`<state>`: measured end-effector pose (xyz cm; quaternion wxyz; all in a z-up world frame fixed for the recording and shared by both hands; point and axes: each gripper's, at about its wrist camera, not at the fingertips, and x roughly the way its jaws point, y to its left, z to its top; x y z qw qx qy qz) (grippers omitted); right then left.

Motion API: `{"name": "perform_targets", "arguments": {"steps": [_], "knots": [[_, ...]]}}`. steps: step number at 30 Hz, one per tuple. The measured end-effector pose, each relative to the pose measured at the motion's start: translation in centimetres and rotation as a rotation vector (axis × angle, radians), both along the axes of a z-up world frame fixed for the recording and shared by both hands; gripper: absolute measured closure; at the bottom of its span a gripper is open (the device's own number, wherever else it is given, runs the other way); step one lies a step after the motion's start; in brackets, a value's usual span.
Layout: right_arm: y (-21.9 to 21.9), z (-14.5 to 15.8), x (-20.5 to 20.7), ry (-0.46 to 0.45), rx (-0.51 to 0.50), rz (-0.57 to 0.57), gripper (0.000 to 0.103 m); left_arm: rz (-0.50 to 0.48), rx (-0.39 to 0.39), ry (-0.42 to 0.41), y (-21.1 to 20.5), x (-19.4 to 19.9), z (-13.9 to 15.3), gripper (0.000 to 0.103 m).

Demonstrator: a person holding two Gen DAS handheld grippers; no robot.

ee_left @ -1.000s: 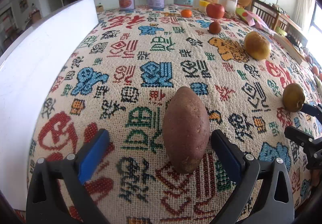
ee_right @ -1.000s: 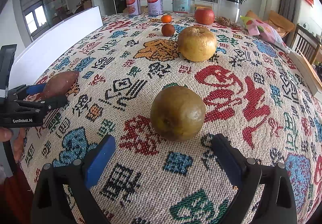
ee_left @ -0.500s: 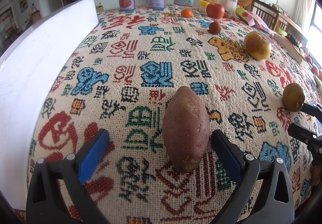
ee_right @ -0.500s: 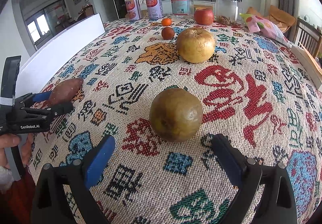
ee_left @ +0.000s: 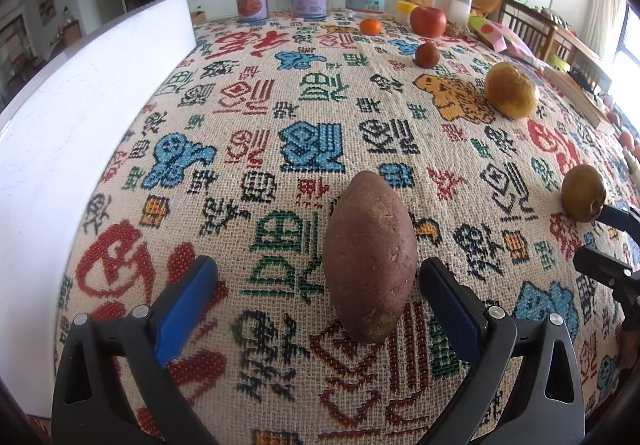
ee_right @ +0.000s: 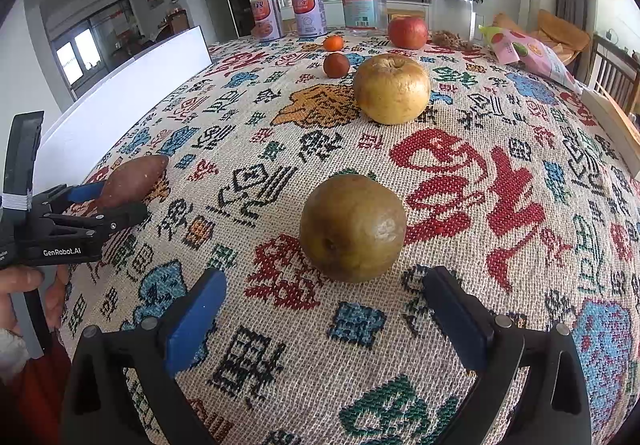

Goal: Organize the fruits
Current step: 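Close the left tool around the sweet potato while the right tool holds the pear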

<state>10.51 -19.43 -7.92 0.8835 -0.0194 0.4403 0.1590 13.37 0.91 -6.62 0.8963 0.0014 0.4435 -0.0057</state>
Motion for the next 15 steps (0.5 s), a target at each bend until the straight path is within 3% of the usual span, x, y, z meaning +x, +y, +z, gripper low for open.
{"name": "perform_targets", "arguments": {"steps": [12, 15], "knots": [[-0.7, 0.1, 0.0, 0.002, 0.052, 0.002, 0.003, -0.094, -0.071, 0.035, -0.1, -0.3, 1.0, 0.005], [-1.3, 0.3, 0.0, 0.001, 0.098, -0.005, 0.003, -0.117, -0.039, 0.059, -0.9, 0.3, 0.9, 0.019]]}}
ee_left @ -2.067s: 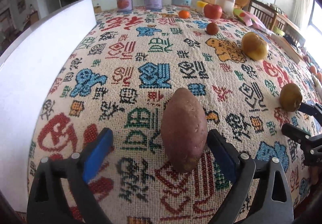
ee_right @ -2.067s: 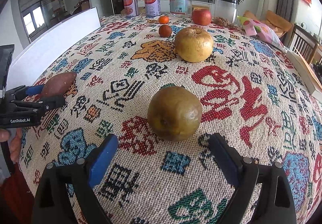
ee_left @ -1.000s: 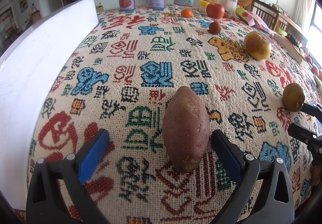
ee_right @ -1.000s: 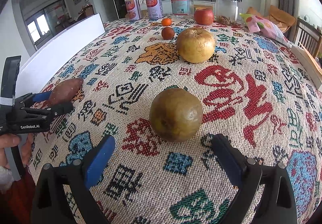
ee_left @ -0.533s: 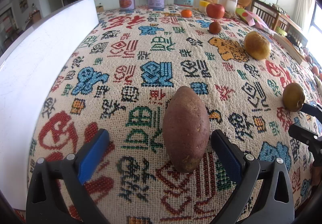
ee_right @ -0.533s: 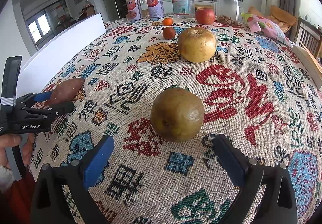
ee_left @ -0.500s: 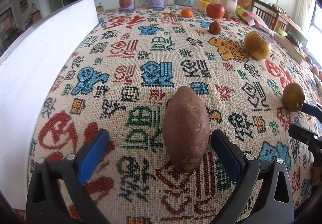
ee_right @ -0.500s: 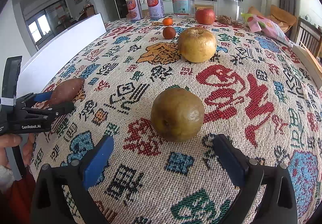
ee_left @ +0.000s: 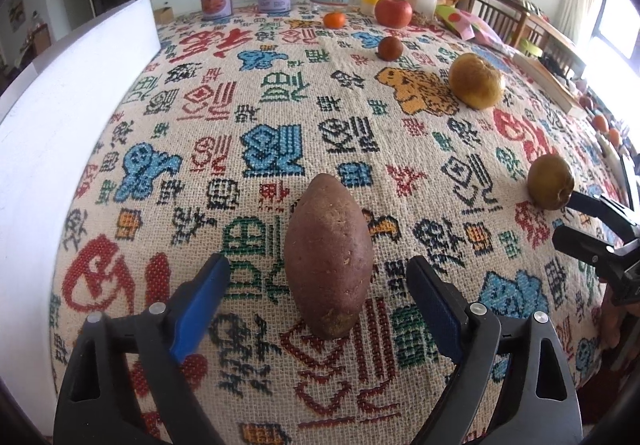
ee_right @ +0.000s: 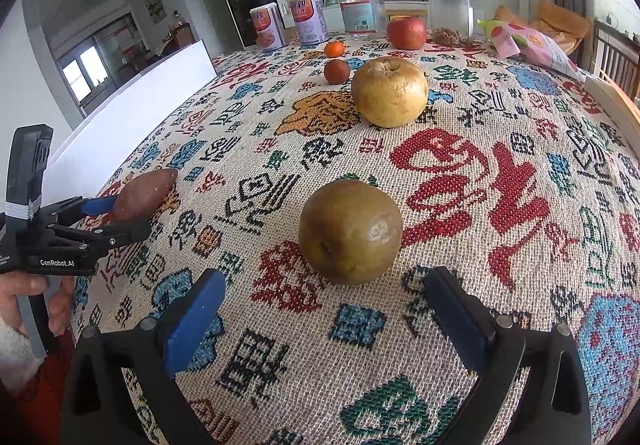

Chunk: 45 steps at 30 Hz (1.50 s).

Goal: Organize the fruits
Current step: 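Close the left tool around the sweet potato while the right tool holds the pear, then carry the sweet potato and pear into the box and open both tools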

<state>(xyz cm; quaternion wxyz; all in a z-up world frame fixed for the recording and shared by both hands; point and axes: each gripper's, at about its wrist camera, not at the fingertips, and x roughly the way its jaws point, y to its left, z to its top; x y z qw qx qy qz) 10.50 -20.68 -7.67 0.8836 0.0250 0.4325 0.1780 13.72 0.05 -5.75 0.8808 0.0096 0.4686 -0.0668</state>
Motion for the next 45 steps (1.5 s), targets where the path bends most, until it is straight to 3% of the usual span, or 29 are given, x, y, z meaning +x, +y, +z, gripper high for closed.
{"name": "perform_targets", "arguments": {"steps": [3, 6, 12, 13, 18, 21, 24, 28, 33, 37, 41, 45], "knots": [[-0.8, 0.2, 0.0, -0.008, 0.024, -0.051, 0.003, -0.015, 0.035, 0.001, -0.4, 0.3, 0.0, 0.023], [-1.5, 0.5, 0.6, 0.009, 0.046, -0.096, 0.004, -0.021, 0.02, -0.012, -0.1, 0.2, 0.4, 0.062], [-0.7, 0.5, 2.5, 0.045, 0.028, -0.079, 0.033, 0.007, -0.062, 0.006, 1.3, -0.3, 1.0, 0.063], [-0.4, 0.6, 2.7, 0.039, -0.003, -0.084, 0.054, 0.012, -0.092, 0.006, 1.7, -0.8, 1.5, 0.063], [0.6, 2.2, 2.0, 0.055, 0.026, -0.073, 0.054, 0.037, -0.264, -0.015, 4.9, -4.0, 5.8, 0.063], [3.1, 3.8, 1.5, 0.066, 0.055, -0.001, 0.054, 0.079, -0.363, -0.054, 7.8, -6.2, 9.3, 0.063], [7.8, 6.4, 1.4, 0.055, 0.073, 0.106, 0.054, 0.15, -0.4, -0.121, 11.7, -7.9, 12.8, 0.063], [16.5, 10.6, 1.6, 0.02, 0.123, 0.287, 0.054, 0.293, -0.363, -0.19, 18.4, -8.2, 15.6, 0.063], [28.6, 14.3, 2.7, -0.002, 0.143, 0.482, 0.054, 0.505, -0.267, -0.137, 26.1, -5.9, 13.8, 0.063], [37.1, 13.7, 4.6, 0.011, 0.056, 0.56, 0.054, 0.587, -0.239, -0.056, 29.1, -4.3, 10.5, 0.062], [41.9, 11.1, 6.2, 0.04, -0.039, 0.56, 0.054, 0.608, -0.185, -0.016, 29.5, -3.4, 8.6, 0.06], [42.5, 11.0, 8.0, 0.057, -0.014, 0.487, 0.047, 0.627, -0.133, -0.102, 29.3, -3.6, 10.4, 0.023]]}}
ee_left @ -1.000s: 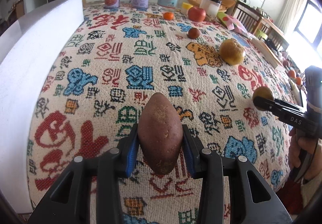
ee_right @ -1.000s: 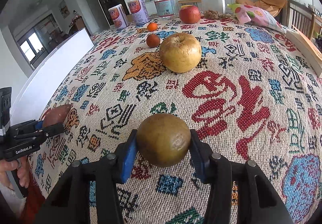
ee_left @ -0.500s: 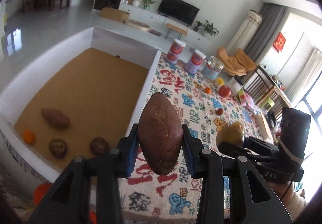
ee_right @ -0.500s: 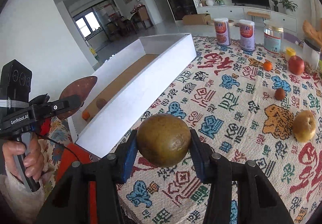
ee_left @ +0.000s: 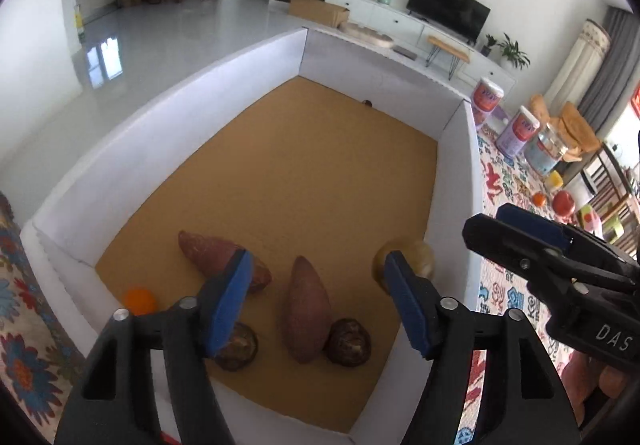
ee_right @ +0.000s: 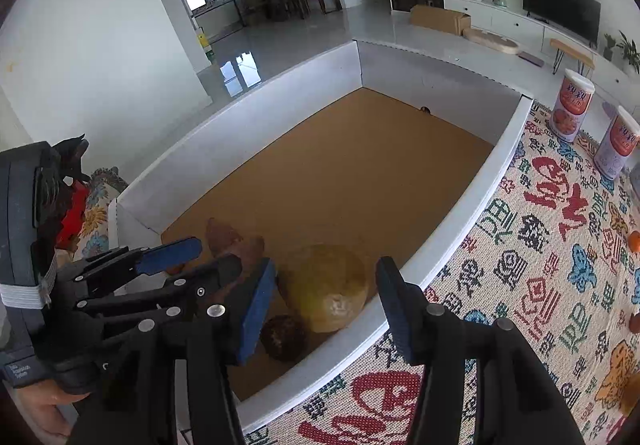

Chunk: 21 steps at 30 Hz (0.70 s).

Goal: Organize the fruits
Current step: 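Carry the sweet potato and pear into the box and open both tools, then move both tools back over the table toward the remaining fruits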

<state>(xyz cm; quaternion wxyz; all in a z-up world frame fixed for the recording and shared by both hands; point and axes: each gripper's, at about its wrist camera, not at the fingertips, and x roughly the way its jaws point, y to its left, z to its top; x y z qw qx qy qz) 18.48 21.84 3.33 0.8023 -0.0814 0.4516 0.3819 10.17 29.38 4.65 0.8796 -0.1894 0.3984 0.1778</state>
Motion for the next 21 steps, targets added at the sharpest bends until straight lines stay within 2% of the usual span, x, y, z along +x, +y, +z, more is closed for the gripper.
{"name": "perform_targets", "arguments": {"steps": [1, 4, 6, 8, 10, 14, 18, 21], "knots": [[-0.8, 1.0, 0.3, -0.014, 0.044, -0.031, 0.043, 0.014, 0.012, -0.03, -0.1, -0.3, 0.7, 0.018], [-4.3, 4.7, 0.6, -0.089, 0.172, -0.099, 0.025, 0.023, 0.015, -0.105, -0.7, -1.4, 2.7, 0.014], [-7.7, 6.4, 0.2, -0.16, 0.207, -0.127, 0.013, -0.002, 0.009, -0.142, -2.2, -2.0, 3.5, 0.012], [-11.7, 6.6, -0.7, -0.221, 0.197, -0.164, 0.001, -0.055, -0.002, -0.173, -4.6, -2.5, 4.0, 0.011], [-16.3, 5.0, -1.7, -0.251, 0.142, -0.209, 0.0, -0.133, -0.02, -0.192, -7.6, -2.8, 4.0, 0.009], [-27.5, -1.6, -3.9, -0.236, -0.023, -0.356, 0.0, -0.33, -0.046, -0.172, -15.3, -2.0, 2.6, 0.008], [-37.7, -6.6, -6.4, -0.211, -0.157, -0.543, 0.0, -0.533, -0.007, -0.107, -23.6, 0.2, -1.0, 0.007], [-43.4, -8.0, -8.0, -0.214, -0.168, -0.701, 0.0, -0.604, 0.033, -0.047, -28.1, 1.8, -4.5, 0.007]]}}
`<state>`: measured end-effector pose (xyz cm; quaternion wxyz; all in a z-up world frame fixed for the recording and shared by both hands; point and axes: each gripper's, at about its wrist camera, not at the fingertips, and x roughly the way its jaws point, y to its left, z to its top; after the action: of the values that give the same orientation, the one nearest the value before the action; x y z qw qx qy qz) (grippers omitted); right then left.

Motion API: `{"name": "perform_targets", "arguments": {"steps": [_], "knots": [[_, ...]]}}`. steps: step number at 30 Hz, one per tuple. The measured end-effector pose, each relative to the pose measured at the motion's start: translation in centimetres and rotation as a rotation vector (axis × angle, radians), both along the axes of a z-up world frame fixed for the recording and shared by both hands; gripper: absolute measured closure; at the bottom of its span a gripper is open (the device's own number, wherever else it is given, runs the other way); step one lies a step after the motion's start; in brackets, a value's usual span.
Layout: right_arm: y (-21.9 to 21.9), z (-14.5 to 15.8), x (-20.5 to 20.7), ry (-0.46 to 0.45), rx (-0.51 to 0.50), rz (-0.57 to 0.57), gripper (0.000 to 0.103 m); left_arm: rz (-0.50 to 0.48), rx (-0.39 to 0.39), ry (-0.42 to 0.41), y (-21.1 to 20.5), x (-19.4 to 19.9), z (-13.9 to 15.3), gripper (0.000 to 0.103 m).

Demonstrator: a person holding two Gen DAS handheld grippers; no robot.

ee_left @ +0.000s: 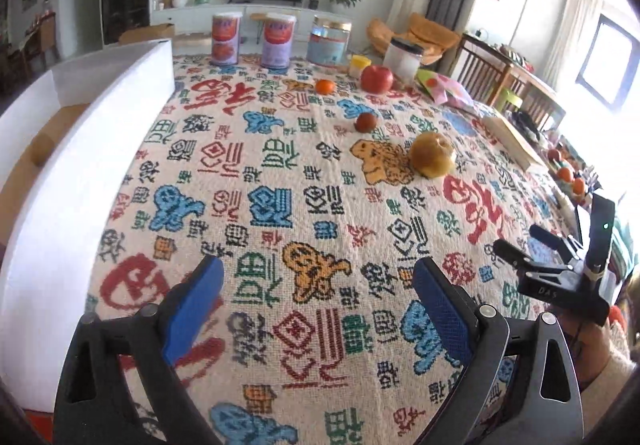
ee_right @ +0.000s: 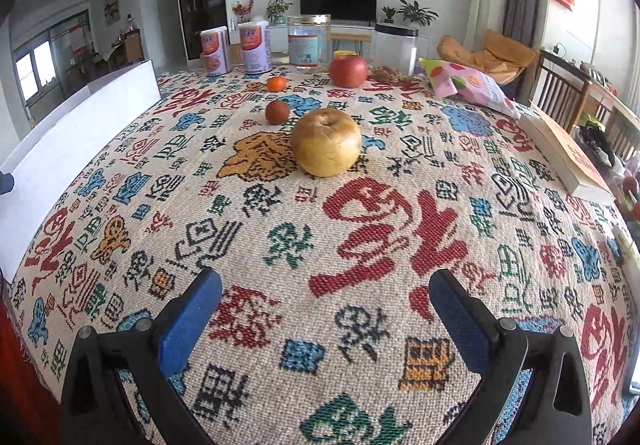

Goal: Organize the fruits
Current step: 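Move both tools back over the table toward the remaining fruits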

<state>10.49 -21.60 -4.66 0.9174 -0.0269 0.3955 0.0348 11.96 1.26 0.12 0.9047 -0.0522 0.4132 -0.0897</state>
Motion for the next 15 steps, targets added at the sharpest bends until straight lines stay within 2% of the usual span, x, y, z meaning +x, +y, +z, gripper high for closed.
{"name": "perform_targets", "arguments": {"steps": [3, 5, 7, 9, 12, 15], "knots": [[-3.7, -0.9, -1.3, -0.018, 0.04, -0.118, 0.0, -0.006, 0.069, 0.033, -2.2, 1.1, -2.7, 0.007], [-4.6, -1.7, -0.8, 0.033, 0.078, -0.149, 0.0, 0.011, 0.088, 0.034, -2.3, 2.1, -3.6, 0.007], [-4.7, -1.9, 0.0, 0.059, 0.085, -0.15, 0.0, 0.043, 0.088, 0.021, -1.6, 3.2, -4.3, 0.007], [-4.1, -2.7, 0.7, 0.112, 0.045, -0.146, 0.0, 0.077, 0.108, 0.025, -1.1, 4.2, -5.0, 0.007], [-3.0, -3.0, 0.8, 0.128, -0.025, -0.133, 0.0, 0.101, 0.13, 0.061, -0.6, 5.2, -6.3, 0.007], [-3.1, -3.2, 0.7, 0.132, -0.012, -0.127, 0.0, 0.099, 0.148, 0.065, -0.8, 5.3, -6.5, 0.005]]}}
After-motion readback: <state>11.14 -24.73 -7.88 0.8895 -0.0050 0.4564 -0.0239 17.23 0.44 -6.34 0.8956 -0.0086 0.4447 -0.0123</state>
